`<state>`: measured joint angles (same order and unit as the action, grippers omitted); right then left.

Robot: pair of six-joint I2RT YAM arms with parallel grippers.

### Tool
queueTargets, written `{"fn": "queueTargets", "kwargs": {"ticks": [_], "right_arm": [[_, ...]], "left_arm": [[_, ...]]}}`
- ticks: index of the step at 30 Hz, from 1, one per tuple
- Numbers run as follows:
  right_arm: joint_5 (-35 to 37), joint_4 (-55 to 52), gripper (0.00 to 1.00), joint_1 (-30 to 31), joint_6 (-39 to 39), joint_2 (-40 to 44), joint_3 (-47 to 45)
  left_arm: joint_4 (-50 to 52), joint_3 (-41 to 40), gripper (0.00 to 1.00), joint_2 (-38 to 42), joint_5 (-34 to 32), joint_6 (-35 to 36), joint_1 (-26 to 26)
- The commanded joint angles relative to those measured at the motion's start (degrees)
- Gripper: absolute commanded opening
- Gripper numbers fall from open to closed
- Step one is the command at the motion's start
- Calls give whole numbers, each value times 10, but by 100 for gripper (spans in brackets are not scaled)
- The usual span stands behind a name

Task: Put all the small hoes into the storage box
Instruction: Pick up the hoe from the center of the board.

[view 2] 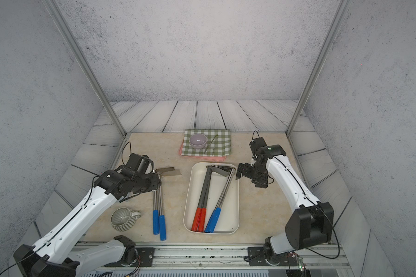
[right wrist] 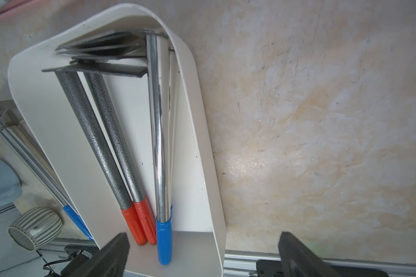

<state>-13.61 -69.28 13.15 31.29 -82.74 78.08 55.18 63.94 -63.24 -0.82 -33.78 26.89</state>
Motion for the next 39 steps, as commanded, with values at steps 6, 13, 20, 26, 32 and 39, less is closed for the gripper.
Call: {"fn": "queueTargets", "kwargs": {"ticks": [6,13,20,26,32,39], "right_arm": [[29,17,95,-21,-7,66,-20],[41,41,92,-29,-14,93,-33],[31,50,92,-34,-32,82,-34],[29,55,91,-36,-49,66,-42],[24,61,91,-36,-56,52,-53],[13,70,91,-35,-61,32,-57]], "left_arm": [[43,14,47,-7,12,55,-56],[18,-4,43,-43,65,94,-112],[-51,-34,41,-104,109,98,-127],[-62,-24,39,-186,105,100,-131],[-94,-29,36,-233,114,100,-137],[-106,-29,35,-275,107,101,-148]]}}
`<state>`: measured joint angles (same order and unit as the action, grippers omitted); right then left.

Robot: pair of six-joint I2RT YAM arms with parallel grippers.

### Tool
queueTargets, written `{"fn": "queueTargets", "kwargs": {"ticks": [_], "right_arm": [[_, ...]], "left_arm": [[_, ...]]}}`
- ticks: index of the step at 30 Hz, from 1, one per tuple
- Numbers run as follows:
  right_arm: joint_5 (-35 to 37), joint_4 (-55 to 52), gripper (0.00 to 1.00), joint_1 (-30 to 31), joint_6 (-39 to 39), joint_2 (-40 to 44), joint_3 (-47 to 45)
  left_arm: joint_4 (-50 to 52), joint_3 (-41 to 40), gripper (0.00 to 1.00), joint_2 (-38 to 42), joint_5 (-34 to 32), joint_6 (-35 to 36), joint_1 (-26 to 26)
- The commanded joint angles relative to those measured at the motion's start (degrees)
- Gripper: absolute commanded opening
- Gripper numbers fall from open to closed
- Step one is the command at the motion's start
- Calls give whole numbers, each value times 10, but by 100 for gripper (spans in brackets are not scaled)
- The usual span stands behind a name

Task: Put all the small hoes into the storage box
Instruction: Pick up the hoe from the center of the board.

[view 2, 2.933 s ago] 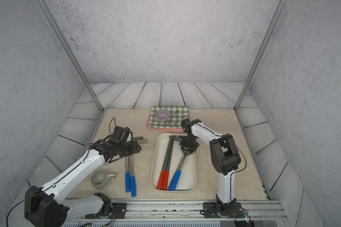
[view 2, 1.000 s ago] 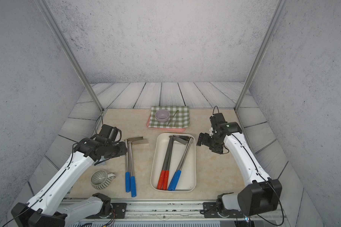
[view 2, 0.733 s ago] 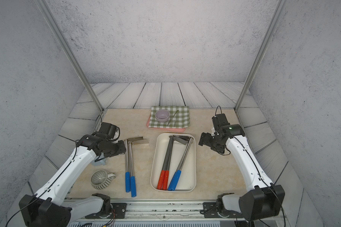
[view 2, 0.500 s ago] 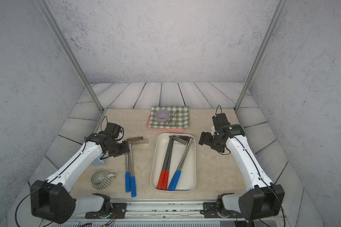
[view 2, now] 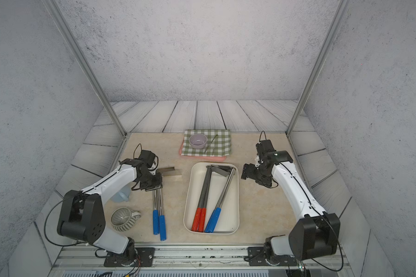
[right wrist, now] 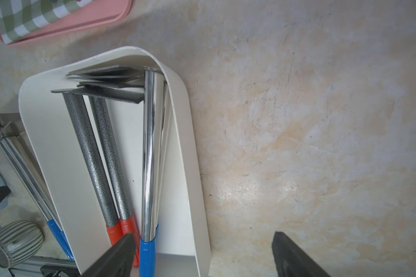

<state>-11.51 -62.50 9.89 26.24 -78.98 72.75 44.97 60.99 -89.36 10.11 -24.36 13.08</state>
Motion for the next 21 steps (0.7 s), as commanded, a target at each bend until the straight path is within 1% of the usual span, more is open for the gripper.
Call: {"fn": "queueTargets", "kwargs": {"ticks": [1,11,21], "right_arm": [[-9,4,91,-3,-11,-9,-3],[-6,8,91,-4,-20,-21,-4],[-7,10,91,-4,-25,-19,-15]], "left_arm": [[-5,1,35,-19,-3,8,-13],[-21,11,34,-67,13,17,-17],[-25,20,34,-110,10,9,-17]]}}
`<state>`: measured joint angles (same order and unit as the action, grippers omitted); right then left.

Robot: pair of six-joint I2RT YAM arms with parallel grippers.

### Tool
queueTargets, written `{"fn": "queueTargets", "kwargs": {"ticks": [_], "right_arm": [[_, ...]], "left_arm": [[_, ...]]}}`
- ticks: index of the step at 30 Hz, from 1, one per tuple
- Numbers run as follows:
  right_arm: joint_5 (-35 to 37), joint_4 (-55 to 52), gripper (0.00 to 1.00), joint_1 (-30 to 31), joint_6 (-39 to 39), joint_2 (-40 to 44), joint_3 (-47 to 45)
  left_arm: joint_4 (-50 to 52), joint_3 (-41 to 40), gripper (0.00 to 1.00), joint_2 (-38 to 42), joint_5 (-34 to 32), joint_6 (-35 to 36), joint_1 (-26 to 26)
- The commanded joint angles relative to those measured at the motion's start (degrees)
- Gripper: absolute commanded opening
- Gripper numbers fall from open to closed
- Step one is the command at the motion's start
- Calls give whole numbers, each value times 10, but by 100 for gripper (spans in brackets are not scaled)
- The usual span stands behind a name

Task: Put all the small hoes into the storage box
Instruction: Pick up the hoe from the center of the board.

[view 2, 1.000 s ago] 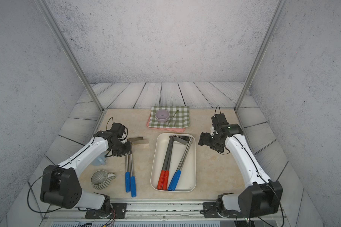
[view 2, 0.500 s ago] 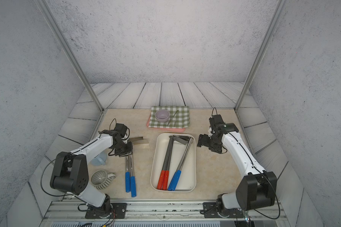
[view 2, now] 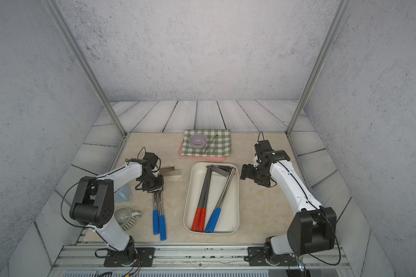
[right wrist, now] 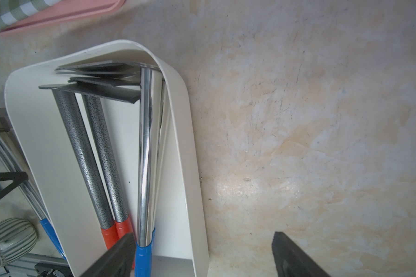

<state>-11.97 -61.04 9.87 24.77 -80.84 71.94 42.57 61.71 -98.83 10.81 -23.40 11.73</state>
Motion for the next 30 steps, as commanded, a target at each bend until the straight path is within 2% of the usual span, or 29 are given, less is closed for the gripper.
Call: {"fn": "queueTargets", "kwargs": {"ticks": [1,7,15,24,30], "right_arm": [[-3,-5,91,-4,-10,0,-7],[-2,-5,91,-3,-11,0,-9],[-5,-5,91,-3,-13,0,-10],[-6,-5,91,-4,-14,3,-14],[-8,-3,90,-3,-13,4,-16]], "left_arm": [[-3,13,34,-20,5,-1,-3],[-12,15,34,-37,15,-8,5],[-14,22,34,-55,1,-33,45],[-1,27,34,-68,-29,-52,47],[6,37,31,-82,-34,-51,51]]}}
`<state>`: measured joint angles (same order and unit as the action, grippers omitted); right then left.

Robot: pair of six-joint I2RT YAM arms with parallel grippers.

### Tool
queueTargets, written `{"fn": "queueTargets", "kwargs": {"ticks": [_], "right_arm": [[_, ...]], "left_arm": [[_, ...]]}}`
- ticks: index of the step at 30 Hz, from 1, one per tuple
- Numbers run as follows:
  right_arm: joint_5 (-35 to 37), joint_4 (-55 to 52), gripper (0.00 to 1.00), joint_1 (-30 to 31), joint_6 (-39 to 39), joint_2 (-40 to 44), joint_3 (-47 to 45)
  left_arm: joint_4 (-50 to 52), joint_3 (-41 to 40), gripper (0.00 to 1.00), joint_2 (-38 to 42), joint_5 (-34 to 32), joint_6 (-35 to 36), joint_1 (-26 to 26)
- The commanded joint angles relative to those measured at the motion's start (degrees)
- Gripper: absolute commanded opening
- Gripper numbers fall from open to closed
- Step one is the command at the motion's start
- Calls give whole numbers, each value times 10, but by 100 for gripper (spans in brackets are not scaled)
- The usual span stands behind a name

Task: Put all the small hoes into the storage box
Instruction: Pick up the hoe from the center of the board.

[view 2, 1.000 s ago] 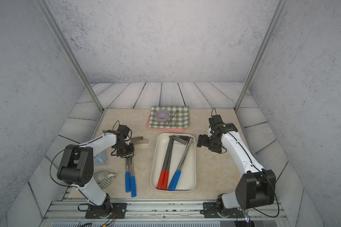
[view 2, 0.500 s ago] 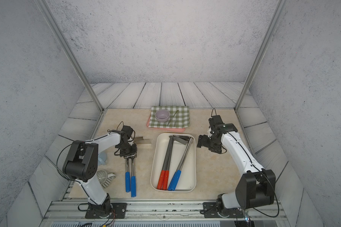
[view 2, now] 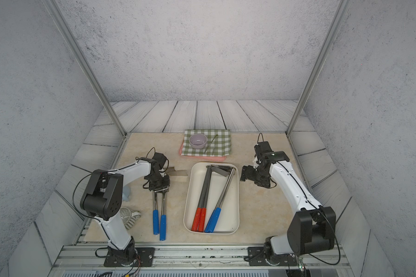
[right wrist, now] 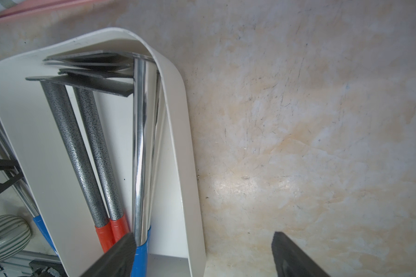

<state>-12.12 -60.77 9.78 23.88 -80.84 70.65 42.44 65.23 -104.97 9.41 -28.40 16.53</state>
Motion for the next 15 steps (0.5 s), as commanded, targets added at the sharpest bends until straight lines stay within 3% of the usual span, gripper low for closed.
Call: {"fn": "queueTargets", "kwargs": {"ticks": [1,15], "right_arm": [[-6,-5,90,-3,-4,5,-3],[-10,-22,90,-2,-4,35,5]], "left_arm": [[7,3,30,-22,-19,0,4],[33,27,12,39,-5,32,13]]}}
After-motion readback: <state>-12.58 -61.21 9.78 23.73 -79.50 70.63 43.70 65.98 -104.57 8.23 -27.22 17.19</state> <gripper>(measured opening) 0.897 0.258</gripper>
